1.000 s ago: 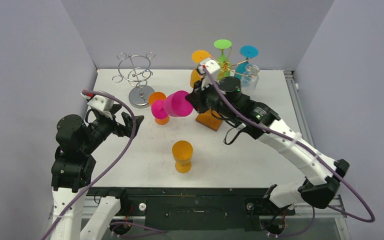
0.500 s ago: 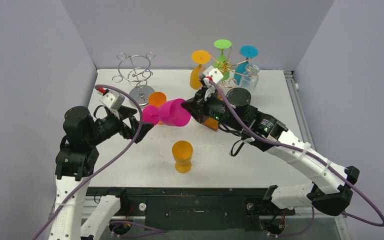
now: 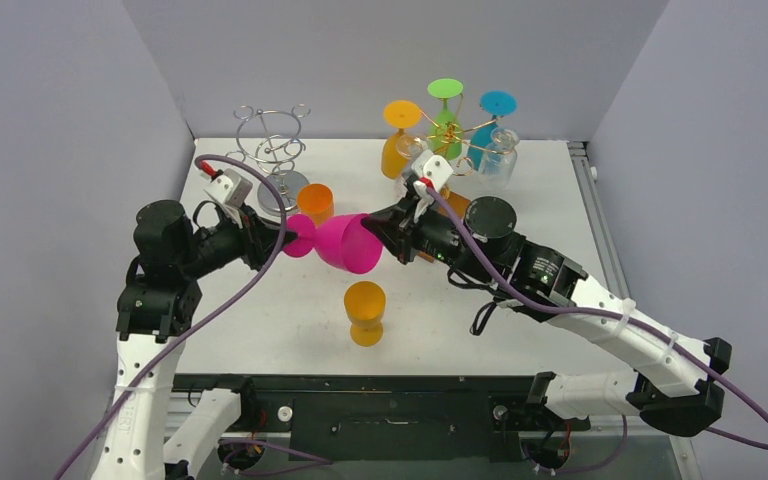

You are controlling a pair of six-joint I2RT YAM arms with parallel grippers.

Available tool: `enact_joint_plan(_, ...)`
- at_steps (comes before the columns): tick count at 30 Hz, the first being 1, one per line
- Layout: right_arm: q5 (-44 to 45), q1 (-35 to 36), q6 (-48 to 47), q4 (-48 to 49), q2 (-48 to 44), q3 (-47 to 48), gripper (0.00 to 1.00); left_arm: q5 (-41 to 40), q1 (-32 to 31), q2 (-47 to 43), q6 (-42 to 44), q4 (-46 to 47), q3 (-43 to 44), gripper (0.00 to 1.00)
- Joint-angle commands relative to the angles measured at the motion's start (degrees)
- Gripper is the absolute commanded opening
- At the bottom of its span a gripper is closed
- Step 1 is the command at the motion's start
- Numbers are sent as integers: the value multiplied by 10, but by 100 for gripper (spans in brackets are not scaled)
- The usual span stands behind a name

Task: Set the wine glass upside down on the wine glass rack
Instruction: Pick up the wine glass at the center of the board.

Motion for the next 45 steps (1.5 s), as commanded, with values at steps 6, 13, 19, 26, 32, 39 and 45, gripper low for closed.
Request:
enact_joint_plan(6,21,16,-17,26,-29,-27,37,42,-4,-2,28,37,34,0)
enact_joint_plan(13,4,9,-17,-123,-60,-43,75,30,-4,-39,201,79,33,0)
enact_joint_plan(19,-84,3,-39,-220,-71,-36,77,44,-5,-64,378,99,34,0)
enact_joint_plan(26,-55,3,-24,-182,-59,-20,78,130,-5,-129,482,195,-32,0)
enact_joint_plan(32,-136,15,19,16,-29,-67,79,170,-5,-163,520,264,-73,0)
enact_joint_plan(39,-178,31,22,120,24,-96,79,186,-5,-169,535,289,-67,0)
enact_joint_plan(45,-210,31,34,151,64,-104,80,190,-4,-167,543,301,-69,0)
